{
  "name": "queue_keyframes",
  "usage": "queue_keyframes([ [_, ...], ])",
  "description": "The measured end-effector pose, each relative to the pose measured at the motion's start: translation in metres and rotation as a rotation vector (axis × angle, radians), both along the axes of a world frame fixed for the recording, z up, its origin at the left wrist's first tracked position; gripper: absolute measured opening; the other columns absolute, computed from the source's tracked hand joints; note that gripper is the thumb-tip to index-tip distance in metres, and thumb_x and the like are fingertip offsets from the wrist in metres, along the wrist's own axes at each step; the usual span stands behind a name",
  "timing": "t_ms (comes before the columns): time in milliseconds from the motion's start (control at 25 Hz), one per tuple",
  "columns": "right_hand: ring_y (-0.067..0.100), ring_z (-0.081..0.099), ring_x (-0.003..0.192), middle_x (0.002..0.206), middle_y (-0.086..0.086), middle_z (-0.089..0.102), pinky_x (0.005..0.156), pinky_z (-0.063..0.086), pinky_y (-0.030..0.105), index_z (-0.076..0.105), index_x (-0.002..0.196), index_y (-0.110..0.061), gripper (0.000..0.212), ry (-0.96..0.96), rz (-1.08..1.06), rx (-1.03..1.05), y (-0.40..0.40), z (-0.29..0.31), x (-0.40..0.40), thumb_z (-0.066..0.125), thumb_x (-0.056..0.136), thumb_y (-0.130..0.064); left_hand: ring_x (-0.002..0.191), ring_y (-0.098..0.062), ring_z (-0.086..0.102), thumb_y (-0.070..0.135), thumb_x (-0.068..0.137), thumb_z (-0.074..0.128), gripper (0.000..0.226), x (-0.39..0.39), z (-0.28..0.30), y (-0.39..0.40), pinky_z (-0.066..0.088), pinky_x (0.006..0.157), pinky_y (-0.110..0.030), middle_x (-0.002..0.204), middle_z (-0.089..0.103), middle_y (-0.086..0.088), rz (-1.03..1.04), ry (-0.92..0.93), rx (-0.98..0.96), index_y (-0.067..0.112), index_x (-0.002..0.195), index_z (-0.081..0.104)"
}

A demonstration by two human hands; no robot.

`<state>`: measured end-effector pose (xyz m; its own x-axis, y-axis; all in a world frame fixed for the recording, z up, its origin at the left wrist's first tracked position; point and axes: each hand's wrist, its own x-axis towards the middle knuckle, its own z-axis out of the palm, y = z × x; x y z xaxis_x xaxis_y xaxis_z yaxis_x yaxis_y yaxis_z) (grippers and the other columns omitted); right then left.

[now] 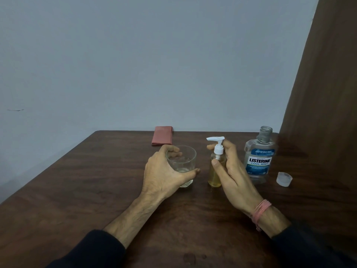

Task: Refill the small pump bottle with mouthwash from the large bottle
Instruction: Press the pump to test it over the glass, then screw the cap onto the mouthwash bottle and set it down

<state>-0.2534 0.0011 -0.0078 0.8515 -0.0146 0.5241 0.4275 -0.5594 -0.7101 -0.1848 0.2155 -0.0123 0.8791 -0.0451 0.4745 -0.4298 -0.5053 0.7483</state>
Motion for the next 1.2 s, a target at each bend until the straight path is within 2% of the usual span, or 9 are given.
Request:
queue_keyframes([
  [200,-0.007,0.051,0.139,0.149,-0.023,0.056,0.122,0.042,0.035,0.031,0.158,-0.042,0.045,0.037,-0.038,-0.043,0.000,-0.001,-0.006,0.044,0.115,-0.039,0.120,-0.001,0.076,0.072,0.054,0.104,0.091,-0.004,0.001,0.000,0.062,0.110,-0.037,0.117,0.082,0.022,0.000,0.013,0.027,0.035,0.130,0.069],
  [280,-0.004,0.050,0.141,0.152,-0.020,0.055,0.124,0.041,0.038,0.027,0.161,-0.043,0.050,0.058,-0.047,-0.031,0.001,-0.003,-0.006,0.046,0.115,-0.036,0.126,-0.004,0.073,0.076,0.052,0.103,0.104,-0.009,0.003,0.000,0.062,0.112,-0.040,0.126,0.079,0.021,-0.008,0.045,0.039,0.035,0.140,0.065],
  [400,0.003,0.049,0.146,0.156,-0.015,0.053,0.126,0.041,0.045,0.027,0.162,-0.047,0.064,0.092,-0.062,0.087,0.005,-0.007,-0.011,0.060,0.110,-0.028,0.140,-0.011,0.057,0.079,0.044,0.104,0.136,-0.026,0.004,0.007,0.057,0.116,-0.038,0.146,0.066,0.017,-0.035,0.121,0.039,0.033,0.160,0.048],
  [440,0.007,0.049,0.147,0.159,-0.013,0.052,0.126,0.042,0.046,0.025,0.162,-0.049,0.071,0.107,-0.081,0.114,0.007,-0.009,-0.013,0.065,0.107,-0.027,0.141,-0.012,0.053,0.078,0.044,0.105,0.137,-0.032,0.003,0.009,0.056,0.116,-0.039,0.147,0.062,0.015,-0.022,0.134,0.043,0.031,0.160,0.047],
  [600,0.018,0.049,0.148,0.161,-0.006,0.049,0.123,0.044,0.049,0.029,0.161,-0.038,0.085,0.190,-0.242,0.110,0.017,-0.016,-0.016,0.082,0.095,-0.027,0.134,-0.012,0.054,0.079,0.054,0.102,0.113,-0.045,-0.001,0.010,0.056,0.105,-0.036,0.140,0.068,0.013,0.094,0.168,0.070,0.027,0.145,0.060],
  [760,0.024,0.058,0.135,0.142,0.000,0.054,0.115,0.051,0.047,0.054,0.147,-0.017,0.059,0.277,-0.433,-0.036,0.022,-0.013,-0.012,0.081,0.096,-0.029,0.130,-0.017,0.070,0.076,0.057,0.103,0.106,-0.048,0.003,0.001,0.053,0.093,-0.030,0.133,0.077,0.010,0.171,0.207,0.096,0.023,0.140,0.064],
  [840,0.025,0.061,0.128,0.133,0.002,0.058,0.111,0.053,0.045,0.061,0.139,-0.014,0.050,0.353,-0.480,-0.093,0.022,-0.008,-0.005,0.080,0.097,-0.032,0.125,-0.018,0.076,0.075,0.060,0.102,0.101,-0.046,0.005,-0.003,0.055,0.089,-0.030,0.131,0.080,0.008,0.193,0.223,0.146,0.022,0.138,0.067],
  [1000,0.027,0.061,0.128,0.132,0.005,0.062,0.110,0.052,0.044,0.062,0.135,-0.014,0.045,0.395,-0.550,-0.077,0.026,0.002,0.017,0.080,0.096,-0.027,0.125,-0.020,0.079,0.072,0.062,0.103,0.096,-0.029,0.012,-0.009,0.059,0.091,-0.034,0.129,0.083,0.005,0.220,0.245,0.226,0.023,0.138,0.071],
  [1200,0.034,0.064,0.130,0.134,0.011,0.067,0.107,0.054,0.045,0.060,0.135,-0.011,0.043,0.471,-0.685,-0.064,0.027,0.010,0.068,0.078,0.098,-0.021,0.120,-0.026,0.079,0.066,0.069,0.102,0.077,0.020,0.024,-0.027,0.053,0.083,-0.032,0.123,0.084,0.001,0.217,0.332,0.291,0.024,0.128,0.075],
])
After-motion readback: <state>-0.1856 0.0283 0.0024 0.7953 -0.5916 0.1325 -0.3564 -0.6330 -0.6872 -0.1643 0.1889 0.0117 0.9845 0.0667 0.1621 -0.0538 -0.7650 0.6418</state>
